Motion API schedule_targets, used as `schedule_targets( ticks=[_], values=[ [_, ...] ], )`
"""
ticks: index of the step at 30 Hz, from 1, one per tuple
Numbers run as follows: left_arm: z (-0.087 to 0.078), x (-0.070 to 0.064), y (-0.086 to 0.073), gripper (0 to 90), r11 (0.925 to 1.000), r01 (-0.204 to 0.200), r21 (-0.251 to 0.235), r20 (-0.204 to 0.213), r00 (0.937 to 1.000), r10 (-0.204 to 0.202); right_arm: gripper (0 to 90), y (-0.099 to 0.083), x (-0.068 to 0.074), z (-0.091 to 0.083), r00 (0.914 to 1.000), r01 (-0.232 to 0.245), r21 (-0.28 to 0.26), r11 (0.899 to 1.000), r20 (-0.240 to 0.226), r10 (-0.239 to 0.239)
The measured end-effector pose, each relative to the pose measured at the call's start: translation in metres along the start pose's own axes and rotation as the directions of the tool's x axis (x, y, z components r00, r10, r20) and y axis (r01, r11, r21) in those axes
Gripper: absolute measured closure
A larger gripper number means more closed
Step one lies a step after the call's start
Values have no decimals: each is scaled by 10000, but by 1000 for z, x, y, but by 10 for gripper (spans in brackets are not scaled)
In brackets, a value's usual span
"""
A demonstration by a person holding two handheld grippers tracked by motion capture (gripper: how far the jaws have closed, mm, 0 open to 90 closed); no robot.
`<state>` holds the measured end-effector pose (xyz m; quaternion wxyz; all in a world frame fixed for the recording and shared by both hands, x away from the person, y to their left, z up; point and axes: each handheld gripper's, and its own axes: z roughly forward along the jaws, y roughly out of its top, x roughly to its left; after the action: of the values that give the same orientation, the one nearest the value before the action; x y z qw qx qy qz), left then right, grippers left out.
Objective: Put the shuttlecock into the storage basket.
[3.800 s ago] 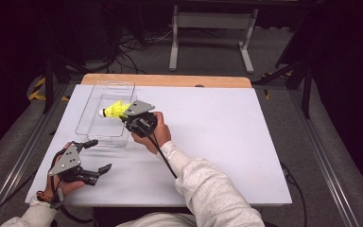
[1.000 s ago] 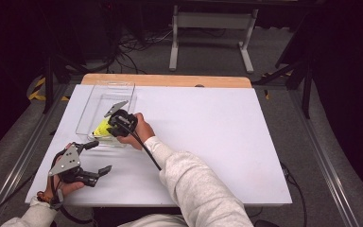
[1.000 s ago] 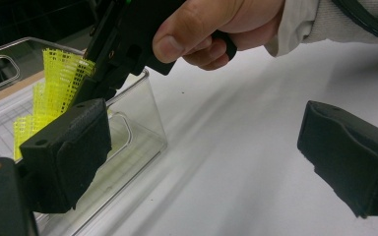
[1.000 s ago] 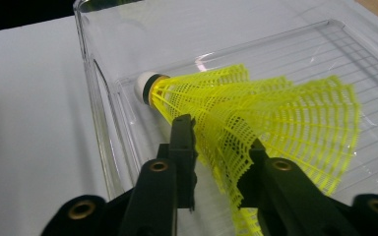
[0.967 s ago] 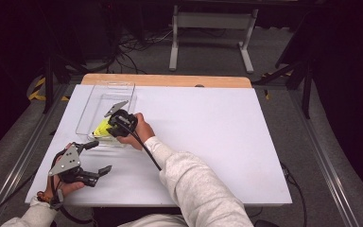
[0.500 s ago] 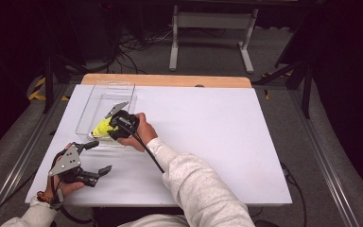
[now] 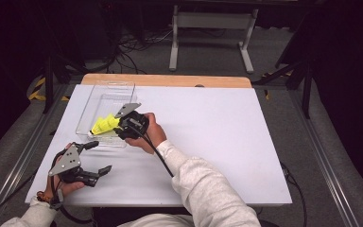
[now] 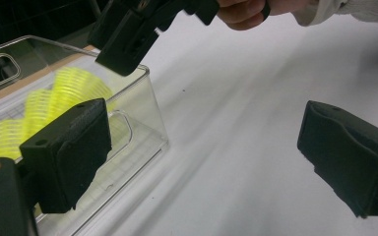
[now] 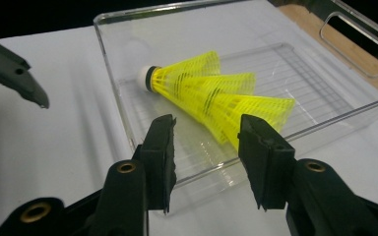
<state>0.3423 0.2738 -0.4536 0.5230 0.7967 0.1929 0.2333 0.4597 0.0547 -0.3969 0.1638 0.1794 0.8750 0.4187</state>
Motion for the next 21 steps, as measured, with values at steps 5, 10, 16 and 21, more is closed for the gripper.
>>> schedule_targets(
  ticks=[5,10,16,21],
  values=[
    [1,-1,0,70,10000,-36,15,-25,10000,36,580,-4,-1,-11,9998,119,-388,9992,136,-114],
    [1,0,0,71,10000,-19,66,-28,10000,19,578,-8,0,-20,9994,272,-616,9977,224,-259],
    [2,-1,0,71,9999,-47,140,-47,10000,47,570,-13,0,-29,9980,543,-821,9951,379,-514],
    [2,-1,0,71,9999,-41,154,-69,10000,42,563,-15,-1,-39,9969,618,-1035,9927,552,-563]
  ],
)
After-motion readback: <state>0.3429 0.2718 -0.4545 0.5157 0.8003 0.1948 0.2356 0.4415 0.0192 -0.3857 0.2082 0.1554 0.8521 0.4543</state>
